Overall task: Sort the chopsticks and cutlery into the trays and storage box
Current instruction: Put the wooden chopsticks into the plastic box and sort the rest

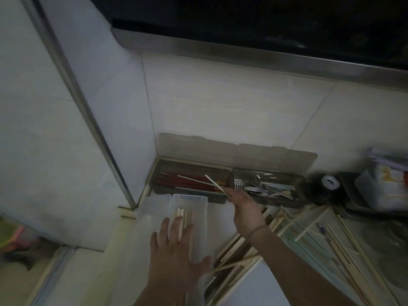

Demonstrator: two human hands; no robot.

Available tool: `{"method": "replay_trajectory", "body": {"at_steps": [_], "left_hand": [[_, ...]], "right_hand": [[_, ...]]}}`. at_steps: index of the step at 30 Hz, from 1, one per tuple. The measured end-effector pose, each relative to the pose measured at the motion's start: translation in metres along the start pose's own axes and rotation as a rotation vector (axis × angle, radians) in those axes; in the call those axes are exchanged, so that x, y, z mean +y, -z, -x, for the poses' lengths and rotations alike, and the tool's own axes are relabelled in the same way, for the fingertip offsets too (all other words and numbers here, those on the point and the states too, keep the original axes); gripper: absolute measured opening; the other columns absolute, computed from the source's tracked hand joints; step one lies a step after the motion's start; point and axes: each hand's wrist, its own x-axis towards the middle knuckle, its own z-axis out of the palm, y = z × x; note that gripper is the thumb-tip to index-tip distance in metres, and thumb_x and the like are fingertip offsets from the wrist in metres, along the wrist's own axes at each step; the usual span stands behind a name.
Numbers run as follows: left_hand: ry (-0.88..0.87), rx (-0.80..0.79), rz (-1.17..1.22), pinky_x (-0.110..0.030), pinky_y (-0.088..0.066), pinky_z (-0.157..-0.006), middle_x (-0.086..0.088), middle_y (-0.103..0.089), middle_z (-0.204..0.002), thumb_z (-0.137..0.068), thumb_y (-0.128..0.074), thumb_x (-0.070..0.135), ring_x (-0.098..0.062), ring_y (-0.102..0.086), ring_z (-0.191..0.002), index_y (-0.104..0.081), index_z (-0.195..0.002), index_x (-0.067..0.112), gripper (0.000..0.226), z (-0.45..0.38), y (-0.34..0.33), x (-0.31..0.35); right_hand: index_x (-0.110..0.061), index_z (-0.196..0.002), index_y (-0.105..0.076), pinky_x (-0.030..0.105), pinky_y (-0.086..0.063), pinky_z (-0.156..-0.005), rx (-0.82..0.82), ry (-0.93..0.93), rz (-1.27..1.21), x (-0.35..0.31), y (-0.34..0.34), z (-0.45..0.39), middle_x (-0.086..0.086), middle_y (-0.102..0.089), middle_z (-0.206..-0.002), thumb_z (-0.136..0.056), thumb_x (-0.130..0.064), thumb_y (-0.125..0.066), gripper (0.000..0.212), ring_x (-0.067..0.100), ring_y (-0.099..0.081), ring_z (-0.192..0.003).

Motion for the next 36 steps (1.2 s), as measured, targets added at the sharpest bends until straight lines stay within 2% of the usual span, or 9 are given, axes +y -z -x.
{"method": "replay_trajectory", "body": {"at_steps": [2,5,10,17,21,23,25,28,36], "left_hand": [[0.007,0.000,0.009,-0.066,-0.046,-0.088,-0.011,-0.057,-0.134,-0.054,-0.055,0.084,-0.040,-0.044,-0.128,-0.068,-0.116,0.022,0.089,-0.001,-0.001,0.000],[-0.004,0.022,0.014,-0.065,-0.047,-0.086,-0.009,-0.059,-0.132,-0.053,-0.054,0.086,-0.039,-0.044,-0.126,-0.070,-0.111,0.024,0.087,-0.005,-0.001,-0.002],[-0.006,0.040,0.006,-0.066,-0.047,-0.086,-0.008,-0.061,-0.132,-0.052,-0.053,0.086,-0.038,-0.042,-0.127,-0.072,-0.109,0.025,0.086,-0.008,-0.002,-0.002],[-0.001,-0.007,-0.025,-0.067,-0.045,-0.090,-0.007,-0.059,-0.134,-0.055,-0.051,0.087,-0.040,-0.043,-0.130,-0.070,-0.111,0.026,0.085,-0.008,-0.001,-0.002],[0.001,-0.029,-0.039,-0.068,-0.043,-0.092,-0.008,-0.058,-0.135,-0.060,-0.050,0.087,-0.041,-0.041,-0.133,-0.070,-0.113,0.024,0.085,-0.006,-0.006,-0.003],[-0.010,-0.025,-0.067,-0.068,-0.043,-0.092,-0.010,-0.058,-0.135,-0.065,-0.047,0.090,-0.041,-0.039,-0.133,-0.071,-0.114,0.023,0.086,-0.006,-0.009,-0.004],[-0.018,-0.017,-0.093,-0.066,-0.043,-0.094,-0.010,-0.059,-0.134,-0.071,-0.035,0.090,-0.040,-0.038,-0.133,-0.071,-0.114,0.022,0.088,-0.006,-0.009,-0.006],[-0.016,-0.023,-0.102,-0.065,-0.043,-0.094,-0.011,-0.057,-0.135,-0.077,-0.025,0.088,-0.041,-0.038,-0.133,-0.069,-0.117,0.021,0.090,-0.005,-0.007,-0.006],[0.024,-0.036,-0.083,-0.061,-0.032,-0.105,-0.006,-0.044,-0.148,-0.070,-0.033,0.088,-0.035,-0.022,-0.143,-0.051,-0.138,0.019,0.099,-0.002,-0.005,-0.004]], "right_hand": [[-0.016,-0.129,-0.058,0.035,-0.047,-0.097,-0.095,0.005,0.021,-0.010,-0.016,-0.039,0.012,-0.061,-0.120,-0.085,0.007,-0.046,0.052,0.030,-0.057,-0.110],[-0.025,-0.124,-0.062,0.031,-0.048,-0.091,-0.138,-0.070,0.141,-0.018,-0.037,-0.084,0.011,-0.063,-0.111,-0.088,-0.005,-0.055,0.041,0.029,-0.060,-0.102],[-0.027,-0.116,-0.066,0.033,-0.051,-0.091,-0.267,-0.227,0.227,-0.013,-0.064,-0.114,0.009,-0.067,-0.113,-0.083,-0.004,-0.057,0.041,0.028,-0.063,-0.102],[-0.019,-0.105,-0.072,0.032,-0.050,-0.093,-0.132,-0.183,0.099,0.003,-0.070,-0.106,0.010,-0.069,-0.109,-0.084,-0.005,-0.062,0.027,0.026,-0.063,-0.099],[-0.008,-0.086,-0.073,0.027,-0.047,-0.094,0.274,-0.009,0.005,0.013,-0.049,-0.057,0.007,-0.069,-0.092,-0.077,0.004,-0.069,0.016,0.025,-0.061,-0.092],[-0.011,-0.082,-0.073,0.013,-0.035,-0.097,0.418,-0.013,0.019,0.030,-0.034,-0.015,0.003,-0.068,-0.090,-0.078,-0.003,-0.066,0.011,0.021,-0.058,-0.091],[-0.013,-0.082,-0.073,0.019,-0.037,-0.094,0.482,-0.105,0.066,0.056,-0.021,0.037,0.003,-0.068,-0.090,-0.080,-0.015,-0.061,0.012,0.025,-0.058,-0.090],[-0.014,-0.080,-0.072,0.035,-0.046,-0.078,0.487,-0.258,0.180,0.093,-0.007,0.116,0.006,-0.067,-0.088,-0.082,-0.031,-0.051,0.027,0.033,-0.056,-0.085],[-0.016,-0.079,-0.073,0.042,-0.050,-0.065,0.308,-0.278,0.465,0.129,-0.002,0.223,0.007,-0.066,-0.086,-0.074,-0.036,-0.048,0.032,0.037,-0.059,-0.078]]}}
